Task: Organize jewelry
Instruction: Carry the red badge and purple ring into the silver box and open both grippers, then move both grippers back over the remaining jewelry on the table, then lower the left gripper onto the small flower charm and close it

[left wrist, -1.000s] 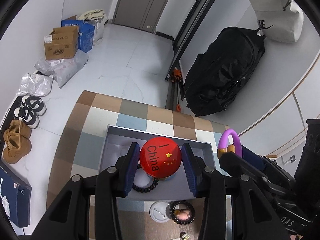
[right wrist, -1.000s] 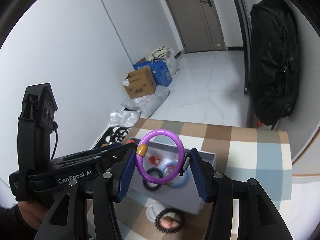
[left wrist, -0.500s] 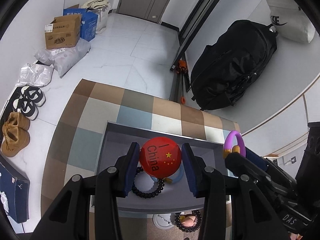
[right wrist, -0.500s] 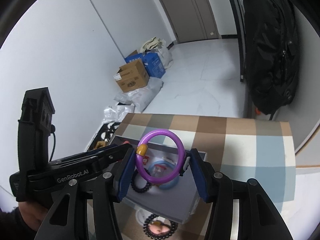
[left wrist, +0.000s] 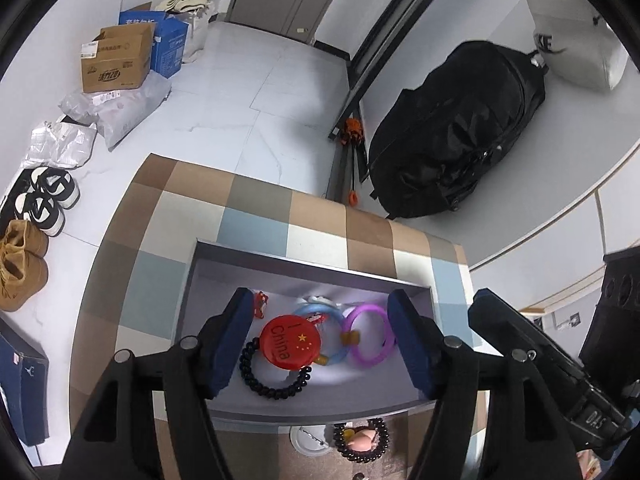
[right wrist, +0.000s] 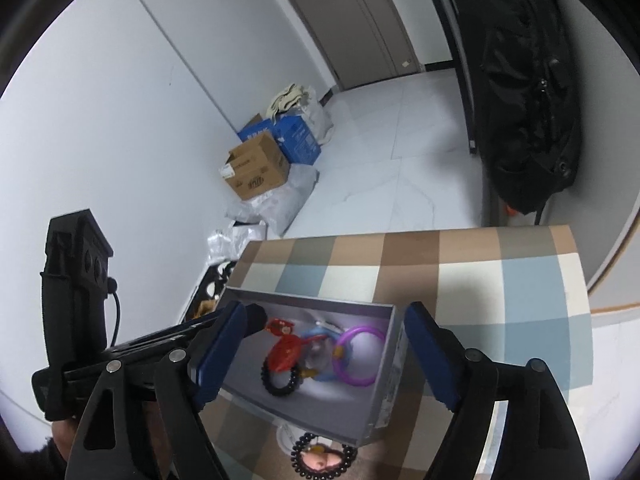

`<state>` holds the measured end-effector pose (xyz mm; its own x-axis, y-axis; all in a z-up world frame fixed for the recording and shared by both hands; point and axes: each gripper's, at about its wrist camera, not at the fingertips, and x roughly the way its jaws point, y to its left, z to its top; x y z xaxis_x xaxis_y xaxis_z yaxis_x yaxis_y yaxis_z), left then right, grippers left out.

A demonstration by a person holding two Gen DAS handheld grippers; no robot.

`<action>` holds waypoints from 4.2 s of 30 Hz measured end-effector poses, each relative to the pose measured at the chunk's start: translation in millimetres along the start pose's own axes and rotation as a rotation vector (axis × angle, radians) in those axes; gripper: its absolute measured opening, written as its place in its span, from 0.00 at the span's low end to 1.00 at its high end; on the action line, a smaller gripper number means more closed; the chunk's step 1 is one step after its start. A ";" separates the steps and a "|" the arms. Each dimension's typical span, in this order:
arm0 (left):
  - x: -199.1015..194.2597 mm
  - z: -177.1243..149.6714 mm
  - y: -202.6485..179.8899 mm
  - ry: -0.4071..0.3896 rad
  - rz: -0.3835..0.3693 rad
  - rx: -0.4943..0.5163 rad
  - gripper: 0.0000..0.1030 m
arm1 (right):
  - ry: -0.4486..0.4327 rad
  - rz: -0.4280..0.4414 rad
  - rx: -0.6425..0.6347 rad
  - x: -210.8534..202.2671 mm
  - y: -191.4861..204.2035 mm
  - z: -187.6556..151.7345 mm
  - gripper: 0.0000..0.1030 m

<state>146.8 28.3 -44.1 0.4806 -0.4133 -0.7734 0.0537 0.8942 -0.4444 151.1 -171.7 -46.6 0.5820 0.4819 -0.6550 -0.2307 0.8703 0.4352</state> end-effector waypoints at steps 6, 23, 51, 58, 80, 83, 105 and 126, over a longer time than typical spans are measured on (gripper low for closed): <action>-1.9 -2.2 -2.9 -0.005 0.023 0.010 0.63 | -0.004 -0.024 0.008 -4.6 -5.2 -2.0 0.84; -34.7 -28.5 -8.7 -0.127 0.115 0.073 0.76 | -0.068 -0.048 -0.046 -41.0 6.1 -23.5 0.97; -25.5 -123.7 -47.9 -0.038 0.123 0.363 0.84 | -0.033 -0.097 0.066 -76.3 -23.7 -75.7 1.00; -13.2 -125.7 -45.4 0.034 0.119 0.369 0.84 | -0.037 -0.091 0.074 -79.7 -26.0 -77.2 1.00; 7.8 -138.3 -58.0 0.149 0.116 0.442 0.25 | -0.019 -0.142 0.093 -78.4 -34.4 -78.8 1.00; 6.8 -138.1 -57.8 0.147 0.135 0.450 0.19 | -0.014 -0.141 0.090 -76.7 -33.7 -78.9 1.00; -16.7 -123.6 -50.9 0.081 0.110 0.387 0.08 | 0.004 -0.193 0.104 -72.7 -40.4 -83.8 1.00; -47.4 -68.3 14.1 -0.029 -0.008 0.038 0.08 | 0.183 -0.024 0.029 -12.9 0.1 -97.3 0.91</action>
<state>65.0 48.8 -44.6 0.5053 -0.4155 -0.7563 0.0905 0.8971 -0.4324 67.7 -167.9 -98.2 0.4353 0.4735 -0.7657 -0.1938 0.8799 0.4339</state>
